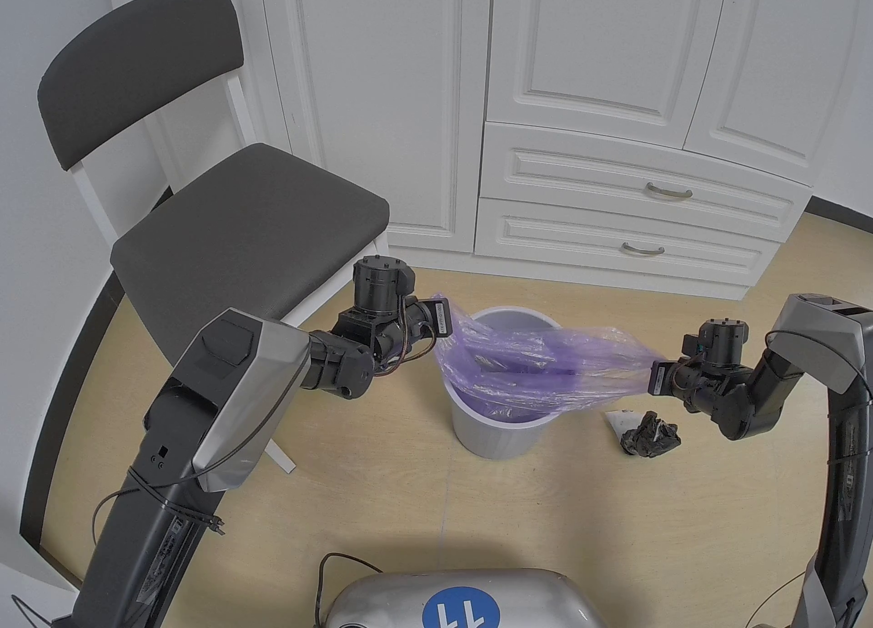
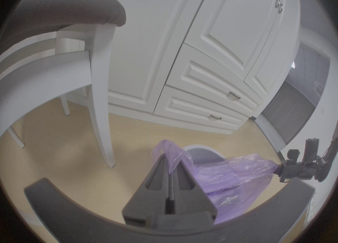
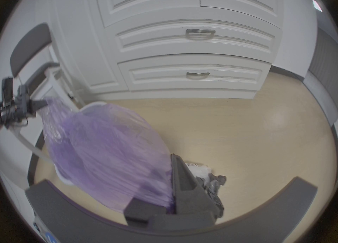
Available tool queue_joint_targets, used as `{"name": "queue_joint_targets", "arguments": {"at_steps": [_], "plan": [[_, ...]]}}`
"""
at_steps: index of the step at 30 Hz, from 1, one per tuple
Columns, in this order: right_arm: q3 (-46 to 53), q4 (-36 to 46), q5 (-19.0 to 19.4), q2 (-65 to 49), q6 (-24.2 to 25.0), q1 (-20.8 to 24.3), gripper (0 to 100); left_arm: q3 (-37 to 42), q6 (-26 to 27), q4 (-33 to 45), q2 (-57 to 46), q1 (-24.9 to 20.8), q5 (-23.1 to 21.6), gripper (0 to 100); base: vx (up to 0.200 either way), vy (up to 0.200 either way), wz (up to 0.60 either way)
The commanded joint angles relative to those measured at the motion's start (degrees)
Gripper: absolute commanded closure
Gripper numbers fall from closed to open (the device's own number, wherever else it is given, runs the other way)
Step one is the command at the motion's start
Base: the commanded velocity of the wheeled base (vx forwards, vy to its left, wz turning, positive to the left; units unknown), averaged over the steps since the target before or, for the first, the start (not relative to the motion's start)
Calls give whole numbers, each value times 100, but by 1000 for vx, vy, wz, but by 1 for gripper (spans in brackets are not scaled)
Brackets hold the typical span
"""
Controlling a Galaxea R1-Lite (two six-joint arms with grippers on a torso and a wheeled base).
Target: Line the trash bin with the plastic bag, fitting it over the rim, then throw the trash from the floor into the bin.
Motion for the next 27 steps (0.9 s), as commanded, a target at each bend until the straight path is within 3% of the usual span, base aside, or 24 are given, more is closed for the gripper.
{"name": "queue_joint_targets", "arguments": {"at_steps": [1,4,11,12,15,20,21,27], "plan": [[-411,-264,-14,363,379,153,100,1,-122,-234,78,-2,-88,100,0,0,0],[-447,-668,-23,565,546,223,100,1,-122,-225,96,7,-96,100,0,0,0],[142,-712,188,257,458,241,100,1,-60,276,35,24,-79,100,0,0,0],[459,-668,487,2,309,223,100,1,-43,636,-53,42,-70,100,0,0,0],[907,-431,795,-393,-122,127,100,1,37,1216,-343,112,-70,100,0,0,0],[1223,448,944,-841,-737,4,100,87,423,2077,-704,244,-140,100,0,0,0],[1285,764,1014,-885,-957,-5,100,166,581,2350,-765,270,-316,100,0,0,0],[1417,1134,1041,-841,-1458,-5,100,333,784,2552,-774,244,-430,100,0,0,0]]}}
